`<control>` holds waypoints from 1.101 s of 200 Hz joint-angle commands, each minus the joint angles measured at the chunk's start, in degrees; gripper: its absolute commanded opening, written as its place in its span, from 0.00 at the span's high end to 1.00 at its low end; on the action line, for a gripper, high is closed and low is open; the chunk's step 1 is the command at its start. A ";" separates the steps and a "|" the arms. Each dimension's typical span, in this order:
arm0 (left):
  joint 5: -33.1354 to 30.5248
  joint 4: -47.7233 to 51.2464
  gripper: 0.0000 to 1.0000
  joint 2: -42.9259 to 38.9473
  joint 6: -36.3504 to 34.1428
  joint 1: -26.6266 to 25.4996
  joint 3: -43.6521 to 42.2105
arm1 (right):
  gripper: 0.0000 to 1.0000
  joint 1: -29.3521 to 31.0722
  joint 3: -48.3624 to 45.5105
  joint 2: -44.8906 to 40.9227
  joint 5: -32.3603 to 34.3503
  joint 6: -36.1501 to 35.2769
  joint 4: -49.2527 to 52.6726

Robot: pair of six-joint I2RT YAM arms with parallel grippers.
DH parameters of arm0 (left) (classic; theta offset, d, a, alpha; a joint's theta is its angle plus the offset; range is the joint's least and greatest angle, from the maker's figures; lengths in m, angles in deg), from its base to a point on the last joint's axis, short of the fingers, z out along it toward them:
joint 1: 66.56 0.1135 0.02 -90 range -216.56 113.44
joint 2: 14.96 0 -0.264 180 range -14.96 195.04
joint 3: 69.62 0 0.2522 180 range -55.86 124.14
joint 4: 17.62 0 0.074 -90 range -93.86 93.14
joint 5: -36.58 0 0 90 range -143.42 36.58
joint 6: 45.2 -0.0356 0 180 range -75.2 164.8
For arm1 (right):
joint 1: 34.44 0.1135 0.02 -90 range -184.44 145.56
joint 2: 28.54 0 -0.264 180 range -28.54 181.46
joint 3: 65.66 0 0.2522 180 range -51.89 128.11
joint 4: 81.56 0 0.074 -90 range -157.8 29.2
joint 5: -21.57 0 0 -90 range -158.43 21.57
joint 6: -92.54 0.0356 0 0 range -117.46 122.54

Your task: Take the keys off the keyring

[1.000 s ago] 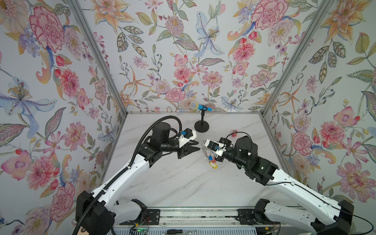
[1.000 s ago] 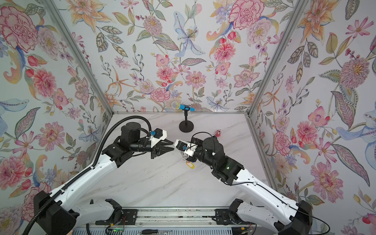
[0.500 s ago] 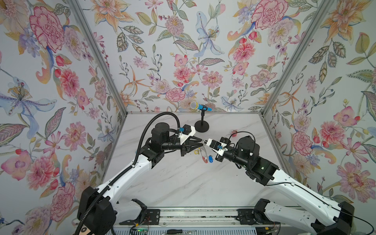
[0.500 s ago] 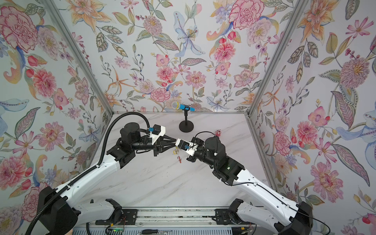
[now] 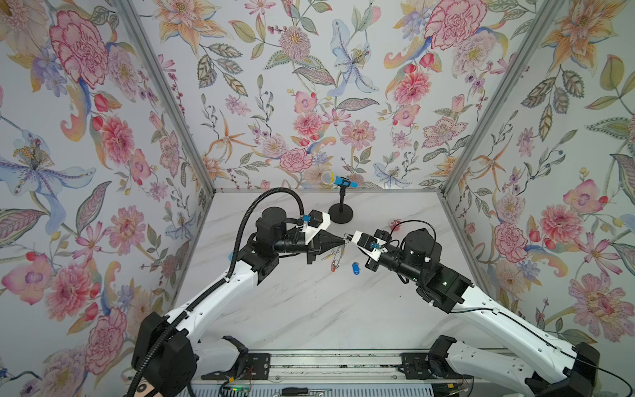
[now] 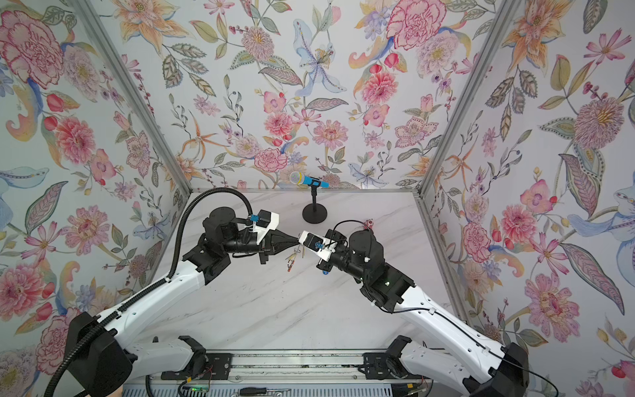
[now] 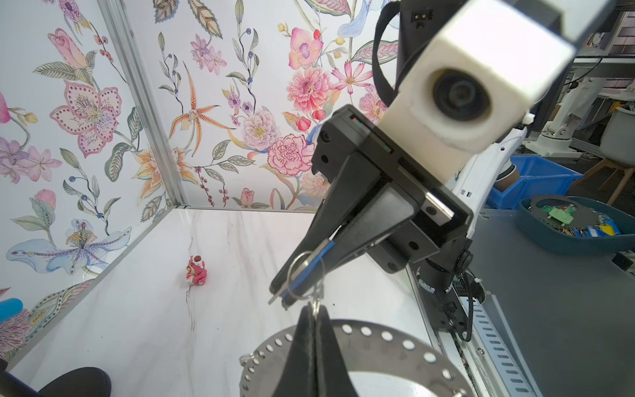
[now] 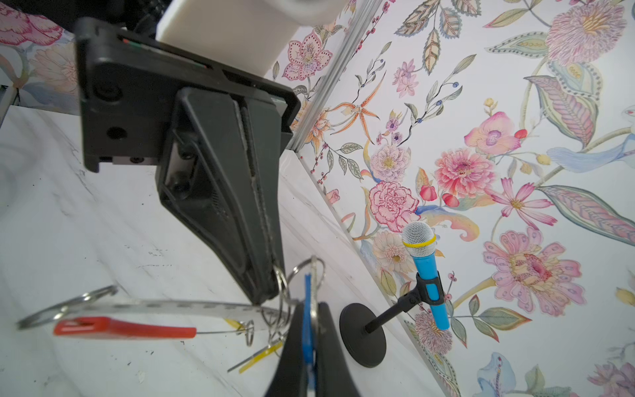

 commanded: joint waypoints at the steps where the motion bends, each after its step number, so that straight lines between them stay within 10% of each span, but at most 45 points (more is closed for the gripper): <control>1: -0.23 1.60 1.00 -0.48 -1.62 -0.28 -0.34 | 1.00 -0.53 -0.61 -1.59 -1.47 1.43 -2.45; 118: -8.33 38.25 1.00 7.03 -25.96 -3.09 17.82 | 1.00 3.32 8.06 8.17 9.50 -8.83 11.77; 220: -3.50 30.13 0.95 6.89 -20.40 -1.99 16.42 | 1.00 4.50 6.28 11.19 19.01 -11.70 11.69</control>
